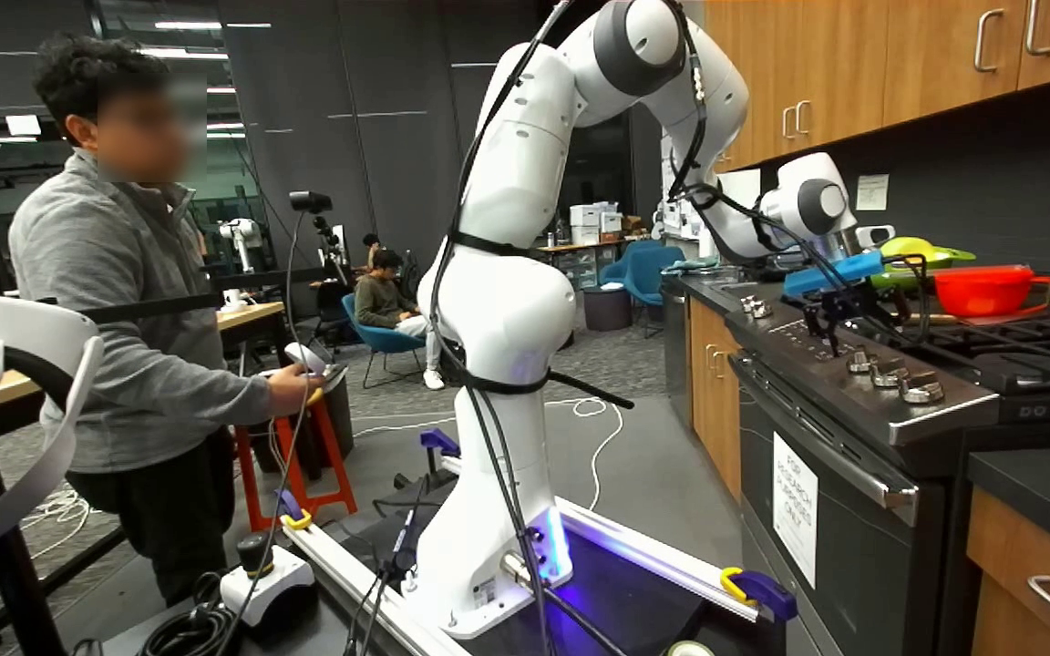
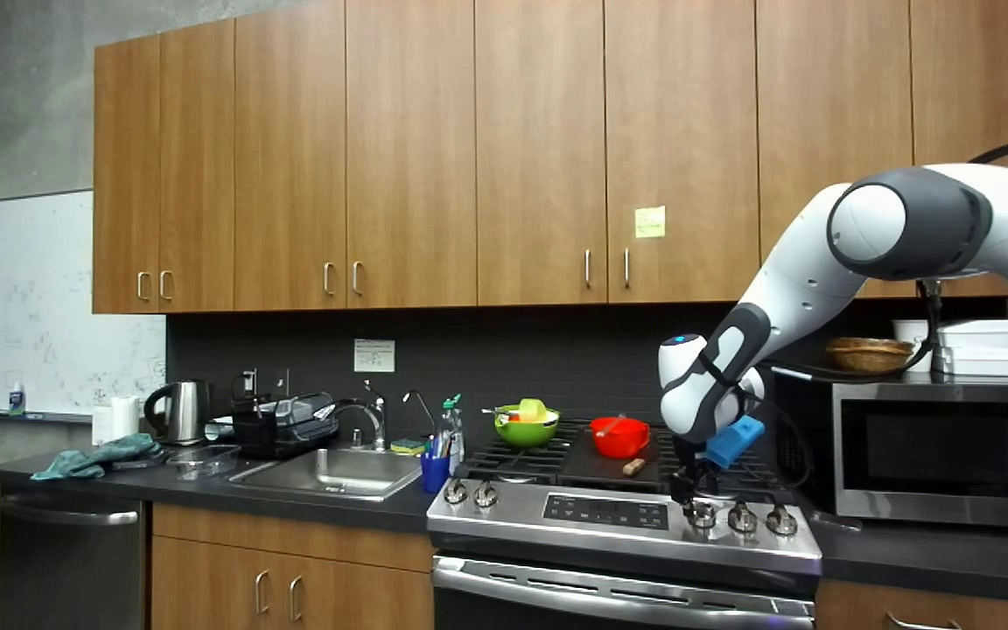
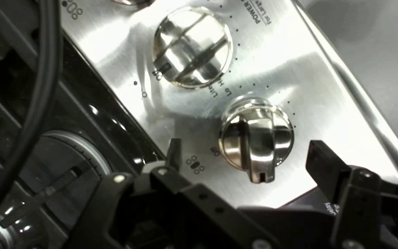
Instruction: Turn the third knob from the right to the right.
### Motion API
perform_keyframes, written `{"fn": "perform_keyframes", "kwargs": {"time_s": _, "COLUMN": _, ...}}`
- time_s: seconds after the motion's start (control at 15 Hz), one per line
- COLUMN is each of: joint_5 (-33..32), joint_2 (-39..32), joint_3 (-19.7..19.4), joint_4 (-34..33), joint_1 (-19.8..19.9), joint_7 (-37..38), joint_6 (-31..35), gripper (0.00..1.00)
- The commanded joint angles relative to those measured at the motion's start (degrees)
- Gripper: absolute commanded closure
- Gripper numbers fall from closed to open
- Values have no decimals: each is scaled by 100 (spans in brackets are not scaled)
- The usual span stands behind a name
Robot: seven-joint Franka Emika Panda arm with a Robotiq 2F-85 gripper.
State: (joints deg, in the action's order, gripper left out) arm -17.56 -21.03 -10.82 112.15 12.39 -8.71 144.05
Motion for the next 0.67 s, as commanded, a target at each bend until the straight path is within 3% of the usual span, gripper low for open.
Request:
{"fn": "perform_keyframes", "kwargs": {"time_s": 0.0, "joint_5": 74, "joint_2": -34, "joint_3": -21, "joint_4": -80, "joint_1": 26, "joint_7": -163, "joint_6": 26, "gripper": 39}}
{"fn": "perform_keyframes", "kwargs": {"time_s": 0.13, "joint_5": 91, "joint_2": -29, "joint_3": -14, "joint_4": -71, "joint_1": 34, "joint_7": -173, "joint_6": 35, "gripper": 54}}
{"fn": "perform_keyframes", "kwargs": {"time_s": 0.4, "joint_5": 110, "joint_2": -25, "joint_3": 24, "joint_4": -54, "joint_1": 30, "joint_7": -190, "joint_6": 45, "gripper": 65}}
{"fn": "perform_keyframes", "kwargs": {"time_s": 0.47, "joint_5": 116, "joint_2": -29, "joint_3": 26, "joint_4": -52, "joint_1": 32, "joint_7": -194, "joint_6": 42, "gripper": 62}}
{"fn": "perform_keyframes", "kwargs": {"time_s": 0.6, "joint_5": 121, "joint_2": -26, "joint_3": 26, "joint_4": -40, "joint_1": 36, "joint_7": -196, "joint_6": 47, "gripper": 70}}
